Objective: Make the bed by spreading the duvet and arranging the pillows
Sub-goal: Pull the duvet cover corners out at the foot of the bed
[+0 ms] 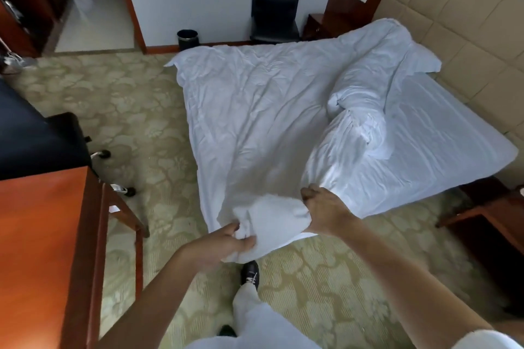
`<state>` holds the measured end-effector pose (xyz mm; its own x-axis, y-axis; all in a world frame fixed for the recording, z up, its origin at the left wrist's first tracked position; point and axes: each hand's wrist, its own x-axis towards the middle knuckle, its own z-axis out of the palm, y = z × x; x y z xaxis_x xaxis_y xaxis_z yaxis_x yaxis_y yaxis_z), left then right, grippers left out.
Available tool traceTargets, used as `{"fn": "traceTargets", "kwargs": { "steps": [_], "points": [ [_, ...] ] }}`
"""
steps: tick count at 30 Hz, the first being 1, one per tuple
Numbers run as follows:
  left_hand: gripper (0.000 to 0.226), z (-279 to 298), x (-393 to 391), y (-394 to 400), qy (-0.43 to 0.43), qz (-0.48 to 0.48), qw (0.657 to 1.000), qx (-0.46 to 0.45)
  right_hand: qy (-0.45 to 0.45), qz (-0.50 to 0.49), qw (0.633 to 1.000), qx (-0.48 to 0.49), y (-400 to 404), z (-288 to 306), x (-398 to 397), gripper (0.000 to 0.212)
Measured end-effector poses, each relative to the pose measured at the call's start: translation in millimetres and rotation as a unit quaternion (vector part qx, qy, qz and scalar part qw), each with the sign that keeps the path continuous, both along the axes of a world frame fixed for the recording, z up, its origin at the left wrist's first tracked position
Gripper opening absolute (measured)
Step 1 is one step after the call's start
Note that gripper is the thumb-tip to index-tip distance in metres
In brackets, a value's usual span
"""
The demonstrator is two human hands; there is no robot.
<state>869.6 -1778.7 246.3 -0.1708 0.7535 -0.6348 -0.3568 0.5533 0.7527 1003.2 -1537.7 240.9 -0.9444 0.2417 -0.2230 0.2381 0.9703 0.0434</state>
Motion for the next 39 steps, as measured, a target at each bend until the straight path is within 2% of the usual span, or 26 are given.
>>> {"fn": "traceTargets", "kwargs": {
  "steps": [2, 3, 4, 7, 8, 9, 10, 11, 12, 13, 14, 15, 16, 17, 18, 19, 20, 23, 26, 28, 31, 33, 35, 37, 39],
  "points": [
    [0.074, -5, -3, -16, 0.01, 0.001, 1.0, -0.002, 0.016, -0.012, 1.0, 0.012, -13, 11, 21, 0.042],
    [0.082, -6, -5, -22, 0.024, -0.005, 1.0, -0.001, 0.016, -0.045, 0.999, -0.001, -21, 22, 29, 0.035],
    [0.079, -3, -6, -27, 0.039, -0.009, 0.999, -0.002, 0.005, -0.089, 0.996, -0.005, -30, 33, 37, 0.028],
    [0.047, 16, -1, -35, 0.088, -0.007, 0.996, 0.023, -0.031, -0.168, 0.985, -0.014, -55, 49, 50, 0.02],
    [0.05, 18, -2, -38, 0.141, -0.006, 0.989, 0.038, -0.035, -0.167, 0.985, -0.018, -64, 53, 52, 0.02],
    [0.069, 20, -4, -41, 0.207, 0.007, 0.978, 0.036, -0.04, -0.159, 0.986, -0.017, -73, 54, 52, 0.023],
    [0.097, 23, -6, -43, 0.268, 0.026, 0.963, 0.026, -0.045, -0.142, 0.989, -0.014, -84, 56, 50, 0.028],
    [0.122, 26, -8, -46, 0.326, 0.031, 0.944, 0.023, -0.046, -0.119, 0.992, -0.012, -95, 56, 46, 0.03],
    [0.134, 28, -8, -47, 0.4, -0.012, 0.916, 0.033, -0.042, -0.094, 0.995, -0.006, -106, 56, 42, 0.03],
    [0.135, 35, -2, -46, 0.495, -0.096, 0.862, 0.046, -0.039, -0.076, 0.996, -0.004, -117, 56, 38, 0.028],
    [0.13, 37, 6, -42, 0.574, -0.178, 0.797, 0.062, -0.033, -0.068, 0.997, -0.004, -125, 56, 34, 0.026],
    [0.119, 40, 17, -35, 0.615, -0.241, 0.746, 0.082, -0.02, -0.065, 0.998, -0.012, -130, 57, 31, 0.023],
    [0.102, 42, 29, -29, 0.618, -0.269, 0.734, 0.082, -0.007, -0.073, 0.997, -0.023, -132, 59, 30, 0.018],
    [0.084, 39, 37, -24, 0.594, -0.261, 0.758, 0.067, -0.001, -0.084, 0.996, -0.034, -132, 63, 30, 0.009],
    [0.07, 36, 44, -21, 0.557, -0.231, 0.796, 0.047, -0.001, -0.093, 0.995, -0.044, -132, 65, 31, 0.009],
    [0.06, 32, 48, -20, 0.529, -0.192, 0.826, 0.033, -0.001, -0.097, 0.994, -0.054, -131, 66, 33, 0.017],
    [0.054, 28, 50, -20, 0.524, -0.17, 0.834, 0.021, -0.003, -0.094, 0.994, -0.061, -131, 66, 36, 0.021],
    [0.043, 17, 53, -25, 0.556, -0.156, 0.816, -0.007, -0.001, -0.078, 0.994, -0.071, -129, 62, 40, 0.014],
    [0.015, 7, 56, -33, 0.522, -0.158, 0.838, -0.035, -0.014, -0.082, 0.989, -0.125, -126, 47, 40, 0.039],
    [0.012, 8, 57, -38, 0.498, -0.153, 0.853, -0.039, -0.011, -0.078, 0.986, -0.144, -119, 36, 38, 0.053],
    [0.009, 15, 59, -42, 0.472, -0.139, 0.87, -0.029, 0.024, -0.022, 0.998, -0.063, -99, 23, 40, 0.066],
    [0.013, 19, 63, -44, 0.445, -0.132, 0.886, -0.027, 0.021, -0.034, 0.998, -0.046, -84, 19, 44, 0.07],
    [0.019, 21, 72, -47, 0.41, -0.132, 0.902, -0.037, -0.002, -0.052, 0.998, -0.022, -72, 18, 49, 0.069],
    [0.024, 20, 83, -47, 0.371, -0.143, 0.916, -0.059, -0.034, -0.055, 0.998, 0.016, -63, 16, 58, 0.06],
    [0.028, 16, 95, -47, 0.323, -0.138, 0.932, -0.087, -0.082, -0.063, 0.995, 0.015, -58, 13, 74, 0.05]
  ]
}}
